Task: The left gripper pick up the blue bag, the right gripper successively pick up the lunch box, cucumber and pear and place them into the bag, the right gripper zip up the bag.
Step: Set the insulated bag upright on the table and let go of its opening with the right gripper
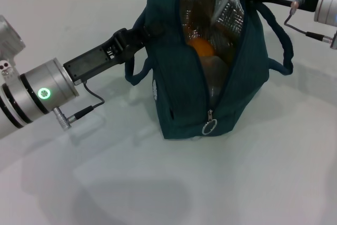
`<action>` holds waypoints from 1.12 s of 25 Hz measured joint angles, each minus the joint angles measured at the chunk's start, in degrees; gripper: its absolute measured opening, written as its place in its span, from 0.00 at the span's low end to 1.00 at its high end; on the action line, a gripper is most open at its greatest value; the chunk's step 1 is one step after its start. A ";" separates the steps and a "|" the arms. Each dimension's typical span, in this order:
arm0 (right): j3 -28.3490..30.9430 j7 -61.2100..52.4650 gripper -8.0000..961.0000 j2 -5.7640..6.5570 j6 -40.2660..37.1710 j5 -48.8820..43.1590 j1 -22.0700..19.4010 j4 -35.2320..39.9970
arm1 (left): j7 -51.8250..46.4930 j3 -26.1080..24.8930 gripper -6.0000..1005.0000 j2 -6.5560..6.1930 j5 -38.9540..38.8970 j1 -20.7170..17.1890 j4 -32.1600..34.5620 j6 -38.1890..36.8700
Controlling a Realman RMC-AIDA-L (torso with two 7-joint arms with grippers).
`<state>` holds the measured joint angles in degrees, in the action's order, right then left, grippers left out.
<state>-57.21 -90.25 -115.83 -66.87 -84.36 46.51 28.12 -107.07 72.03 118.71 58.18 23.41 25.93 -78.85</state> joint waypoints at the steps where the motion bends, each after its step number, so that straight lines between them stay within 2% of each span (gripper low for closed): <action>1: -0.01 0.02 0.02 0.00 0.35 -0.13 0.04 -0.06 | 0.01 0.00 0.05 0.02 0.00 0.06 0.00 -0.02; 10: -2.48 1.02 0.02 -0.26 3.79 0.05 2.37 -2.32 | 0.03 -0.03 0.05 0.51 0.08 -0.17 -0.08 0.96; 23: -2.30 1.87 0.09 -0.17 4.09 2.97 0.91 -2.72 | 0.62 -0.06 0.05 0.57 -0.27 0.07 -1.08 2.42; 28: -2.45 3.40 0.29 0.09 2.97 5.60 -0.89 -1.61 | 0.70 -1.32 0.05 0.57 -0.10 -0.17 -1.42 2.46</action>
<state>-59.66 -86.86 -115.74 -63.90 -78.76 45.62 26.51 -106.37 70.71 119.28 58.08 23.24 24.51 -76.39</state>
